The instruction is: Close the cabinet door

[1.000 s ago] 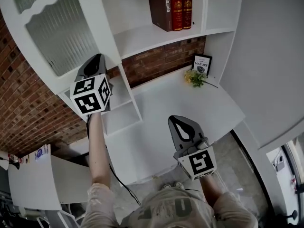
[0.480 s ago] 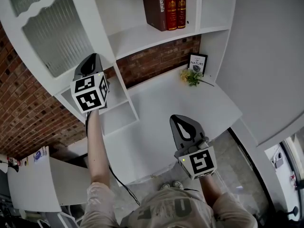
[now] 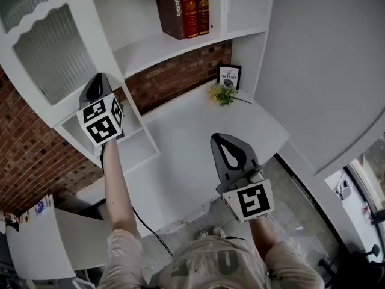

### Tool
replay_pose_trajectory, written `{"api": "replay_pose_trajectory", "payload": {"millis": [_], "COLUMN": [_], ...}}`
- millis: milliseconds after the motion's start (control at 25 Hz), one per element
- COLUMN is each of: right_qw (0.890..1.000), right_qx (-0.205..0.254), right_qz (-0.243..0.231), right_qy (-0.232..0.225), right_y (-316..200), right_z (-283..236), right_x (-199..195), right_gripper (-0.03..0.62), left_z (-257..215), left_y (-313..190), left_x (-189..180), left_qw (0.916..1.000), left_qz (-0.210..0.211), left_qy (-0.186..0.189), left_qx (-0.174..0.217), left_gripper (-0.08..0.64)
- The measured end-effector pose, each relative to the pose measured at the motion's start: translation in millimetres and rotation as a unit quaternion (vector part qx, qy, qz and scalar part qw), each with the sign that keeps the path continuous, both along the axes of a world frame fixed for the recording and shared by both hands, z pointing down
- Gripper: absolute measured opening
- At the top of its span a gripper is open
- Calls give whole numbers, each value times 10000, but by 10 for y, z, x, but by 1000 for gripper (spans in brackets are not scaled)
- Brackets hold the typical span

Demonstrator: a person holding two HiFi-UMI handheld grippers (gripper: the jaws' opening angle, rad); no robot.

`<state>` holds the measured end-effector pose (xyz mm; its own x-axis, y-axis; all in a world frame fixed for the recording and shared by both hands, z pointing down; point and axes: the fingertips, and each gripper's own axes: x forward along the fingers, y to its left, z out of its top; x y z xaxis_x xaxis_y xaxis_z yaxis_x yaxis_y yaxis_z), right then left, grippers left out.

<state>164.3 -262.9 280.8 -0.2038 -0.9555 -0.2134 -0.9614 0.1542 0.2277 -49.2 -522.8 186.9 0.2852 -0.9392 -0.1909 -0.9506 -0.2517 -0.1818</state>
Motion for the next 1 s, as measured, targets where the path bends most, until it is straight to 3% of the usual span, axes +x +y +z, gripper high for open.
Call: {"api": "replay_pose_trajectory", "payload": {"millis": [80, 160, 360, 520, 680, 800, 1000], "right_qw": [9999, 9996, 9951, 9895, 9811, 9740, 9626], "right_qx": [57, 48, 105, 90, -152, -315, -676], "right_qz": [101, 290, 968, 1429, 1907, 2203, 2531], "right_qy": [6, 34, -172, -215, -290, -431, -687], "right_y": [74, 150, 430, 704, 988, 1185, 1331], "right_z": [-58, -60, -49, 18, 234, 427, 775], "right_x": [74, 199, 633, 917, 1211, 1394, 1539], "right_gripper": [17, 18, 18, 17, 17, 17, 17], "left_z": [-17, -89, -174, 214, 593, 821, 1218], "left_y": [210, 580, 1669, 2328, 2824, 2965, 3058], "left_x": [269, 667, 1577, 2141, 2526, 2729, 3006], "left_qw": [9994, 9945, 9618, 9381, 9232, 9214, 9189], "left_qz": [310, 974, 2530, 3291, 3706, 3737, 3869], "left_qy": [-60, -39, 475, 705, 770, 874, 758], "left_qx": [131, 373, 935, 821, 670, 611, 110], "left_gripper": [28, 28, 28, 28, 28, 28, 26]}}
